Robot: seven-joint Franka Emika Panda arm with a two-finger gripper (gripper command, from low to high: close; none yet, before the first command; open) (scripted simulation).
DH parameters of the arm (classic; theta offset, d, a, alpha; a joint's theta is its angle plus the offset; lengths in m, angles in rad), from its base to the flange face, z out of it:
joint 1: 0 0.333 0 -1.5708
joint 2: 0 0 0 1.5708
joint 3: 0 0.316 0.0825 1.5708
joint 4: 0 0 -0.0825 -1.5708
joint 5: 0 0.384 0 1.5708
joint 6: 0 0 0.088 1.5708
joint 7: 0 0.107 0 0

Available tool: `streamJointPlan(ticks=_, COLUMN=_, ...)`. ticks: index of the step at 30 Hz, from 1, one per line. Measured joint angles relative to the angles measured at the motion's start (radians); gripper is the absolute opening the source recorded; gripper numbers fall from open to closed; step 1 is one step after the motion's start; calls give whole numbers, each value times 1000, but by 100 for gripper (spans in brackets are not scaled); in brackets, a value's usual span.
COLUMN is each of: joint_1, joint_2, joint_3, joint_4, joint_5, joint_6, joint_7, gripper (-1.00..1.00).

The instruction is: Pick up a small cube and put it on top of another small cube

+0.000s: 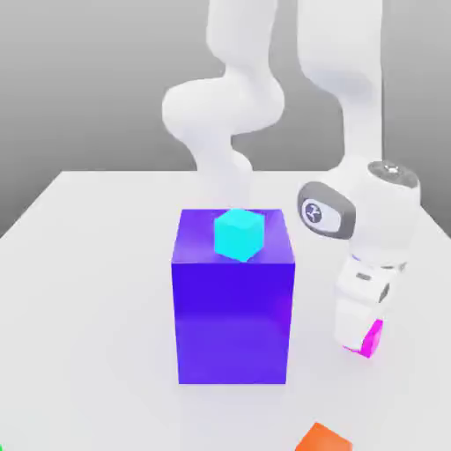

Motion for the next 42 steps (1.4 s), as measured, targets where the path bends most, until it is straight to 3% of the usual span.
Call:
streamJointPlan(ticks=3, joint_1=-15, joint_2=-26, joint_3=15, joint_4=-5, joint_5=2, joint_6=-21, joint_7=-2, gripper=-100)
streamJointPlan(ticks=9, joint_1=-58, joint_2=-219, joint_3=92, joint_4=-37, joint_5=131, joint_6=-178, joint_7=-102, gripper=-100)
streamJointPlan(ticks=24, joint_1=-481, joint_2=49, joint_3=-152, joint_4=465, joint_5=224, joint_6=-457, joint_7=-477, gripper=-100)
streamJointPlan(ticks=33, joint_1=-760, joint_2=118, joint_3=-272, joint_4=672, joint_5=303, joint_6=-584, joint_7=-715, gripper=-100)
streamJointPlan(ticks=36, joint_1=-863, joint_2=193, joint_3=-285, joint_4=733, joint_5=361, joint_6=-561, joint_7=-801, gripper=-100)
streamJointPlan(ticks=37, joint_1=-884, joint_2=232, joint_3=-277, joint_4=745, joint_5=378, joint_6=-533, joint_7=-818, gripper=100)
streamJointPlan(ticks=42, joint_1=-884, joint_2=232, joint_3=-277, joint_4=745, joint_5=378, joint_6=-533, joint_7=-818, gripper=100)
